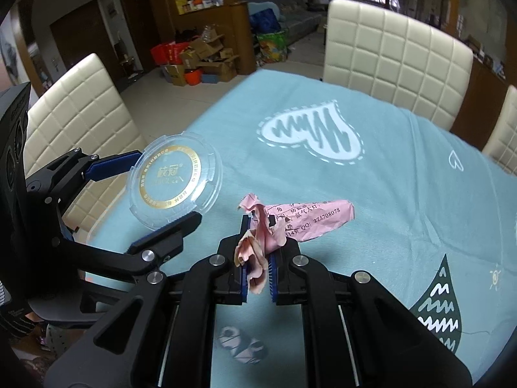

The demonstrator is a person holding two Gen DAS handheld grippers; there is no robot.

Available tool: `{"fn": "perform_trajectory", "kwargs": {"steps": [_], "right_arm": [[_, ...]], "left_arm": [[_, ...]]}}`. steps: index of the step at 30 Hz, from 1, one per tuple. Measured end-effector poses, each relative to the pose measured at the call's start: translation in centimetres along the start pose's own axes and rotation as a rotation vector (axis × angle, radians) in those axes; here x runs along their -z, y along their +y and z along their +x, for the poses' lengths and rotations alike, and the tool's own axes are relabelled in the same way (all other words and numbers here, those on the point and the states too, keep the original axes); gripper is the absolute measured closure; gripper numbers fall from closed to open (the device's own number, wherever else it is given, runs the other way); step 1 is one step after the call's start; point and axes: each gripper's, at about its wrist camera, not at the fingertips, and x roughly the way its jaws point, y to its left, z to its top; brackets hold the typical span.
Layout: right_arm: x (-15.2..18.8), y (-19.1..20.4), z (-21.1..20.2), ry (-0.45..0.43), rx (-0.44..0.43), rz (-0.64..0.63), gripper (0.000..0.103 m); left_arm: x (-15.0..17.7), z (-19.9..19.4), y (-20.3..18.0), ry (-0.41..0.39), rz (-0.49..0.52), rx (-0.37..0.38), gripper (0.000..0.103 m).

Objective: Collect trash
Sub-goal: 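Carry the clear lid and pink paper over the clear bin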

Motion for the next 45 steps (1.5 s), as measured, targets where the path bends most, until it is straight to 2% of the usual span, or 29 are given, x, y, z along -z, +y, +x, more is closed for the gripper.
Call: {"fn": "perform_trajectory", "kwargs": {"steps": [10, 24, 32, 40, 45], "right_arm": [[0.1, 4.9, -2.9, -0.038, -0.031, -0.09, 0.092], [0.2, 13.3, -3.5, -0.055, -0.146, -0.218, 0.092], [-0.7, 18.4, -2.3, -0.04, -0.217, -0.292, 0.092], [-2.1, 23.3, -0.8, -0.037, -0.275, -0.363, 0.091], [-3.4, 24.6, 0.0, -0.04, -0.293, -0.376, 0.091]], "left_arm": [[2.4, -5.8, 3.4, -0.05, -0.063, -0.095, 0.019], [7.2, -12.1, 9.0, -0.053, -0.166, -0.245, 0.019], [10.3, -14.3, 12.9, -0.036, -0.24, -0.319, 0.019], [11.8, -15.4, 16.8, -0.033, -0.314, -0.373, 0.019], [11.4, -15.9, 18.9, -0.061, -0.353, -0.357, 0.019]]}}
